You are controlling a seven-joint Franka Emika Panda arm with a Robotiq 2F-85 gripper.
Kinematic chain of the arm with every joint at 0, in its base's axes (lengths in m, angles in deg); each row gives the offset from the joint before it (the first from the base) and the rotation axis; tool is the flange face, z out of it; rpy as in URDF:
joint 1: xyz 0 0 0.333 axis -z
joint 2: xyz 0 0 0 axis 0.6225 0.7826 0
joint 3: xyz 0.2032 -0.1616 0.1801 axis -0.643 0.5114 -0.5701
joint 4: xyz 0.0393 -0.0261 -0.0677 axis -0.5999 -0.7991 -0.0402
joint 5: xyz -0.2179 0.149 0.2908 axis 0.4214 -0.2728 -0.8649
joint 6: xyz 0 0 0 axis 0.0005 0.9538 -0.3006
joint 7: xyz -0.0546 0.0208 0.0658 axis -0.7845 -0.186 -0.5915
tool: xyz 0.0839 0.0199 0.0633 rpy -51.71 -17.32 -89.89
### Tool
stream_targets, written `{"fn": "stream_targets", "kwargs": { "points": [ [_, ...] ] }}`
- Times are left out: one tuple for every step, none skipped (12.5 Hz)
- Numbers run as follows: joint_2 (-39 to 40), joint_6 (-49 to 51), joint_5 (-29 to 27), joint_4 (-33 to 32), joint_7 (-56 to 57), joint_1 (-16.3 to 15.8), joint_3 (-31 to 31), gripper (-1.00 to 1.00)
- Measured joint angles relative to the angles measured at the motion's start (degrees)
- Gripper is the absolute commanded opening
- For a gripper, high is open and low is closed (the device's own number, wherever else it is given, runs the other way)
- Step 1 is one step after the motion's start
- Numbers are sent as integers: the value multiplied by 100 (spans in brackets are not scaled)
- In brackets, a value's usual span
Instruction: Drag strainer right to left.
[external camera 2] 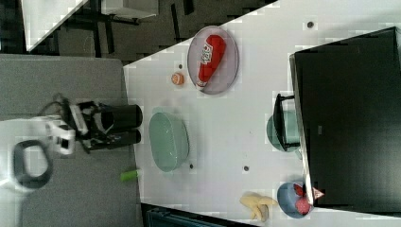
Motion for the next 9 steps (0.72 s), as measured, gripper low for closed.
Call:
{"fn": "stream_targets", "kwargs": {
  "points": [
    [-426, 263, 111, 112, 546, 98, 355, 100],
    [-817, 519, 416, 207, 1140, 162, 732, 100],
    [-1157, 841, 824, 269, 1658, 274, 1045, 100],
    [-1402, 1104, 1169, 297, 2074, 462, 1283, 100],
    [-1571, 1355, 1315, 280, 2370, 554, 1593, 100],
    [-1657, 1532, 1567, 207, 2587, 685, 1806, 100],
    [-1662, 1577, 1725, 123, 2776, 799, 1929, 100],
    [-1664, 1555, 1757, 6, 2956, 849, 1979, 100],
    [-1667, 1574, 1692, -101, 3059, 820, 1974, 100]
  ]
}}
